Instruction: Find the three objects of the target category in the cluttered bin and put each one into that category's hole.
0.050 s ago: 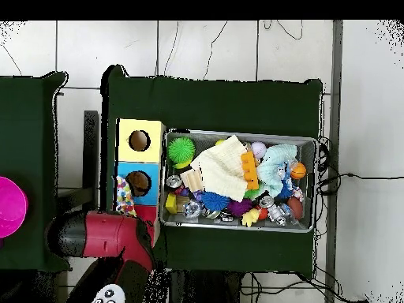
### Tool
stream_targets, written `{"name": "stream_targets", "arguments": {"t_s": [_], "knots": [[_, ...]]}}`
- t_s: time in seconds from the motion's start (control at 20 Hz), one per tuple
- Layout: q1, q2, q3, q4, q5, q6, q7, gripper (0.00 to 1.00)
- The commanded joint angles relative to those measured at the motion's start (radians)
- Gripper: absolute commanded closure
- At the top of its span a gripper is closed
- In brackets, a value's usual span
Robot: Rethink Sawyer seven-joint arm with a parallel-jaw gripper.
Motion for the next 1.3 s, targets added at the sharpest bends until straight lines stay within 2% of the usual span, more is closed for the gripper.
{"name": "stream_targets", "arguments": {"t_s": [0.05, 0.5, 0.8, 0.95, 1.3], "knots": [[-0.077, 0.045, 0.06, -0.147, -0.07, -0.063, 0.085, 1.0], [-0.143, 0.058, 0.117, -0.232, -0.105, -0.054, 0.039, 1.0], [-0.186, 0.102, 0.181, -0.249, -0.125, -0.188, 0.037, 1.0], [-0.193, 0.125, 0.201, -0.269, -0.129, -0.225, 0.056, 1.0], [-0.179, 0.185, 0.205, -0.315, -0.123, -0.296, 0.101, 1.0]]}}
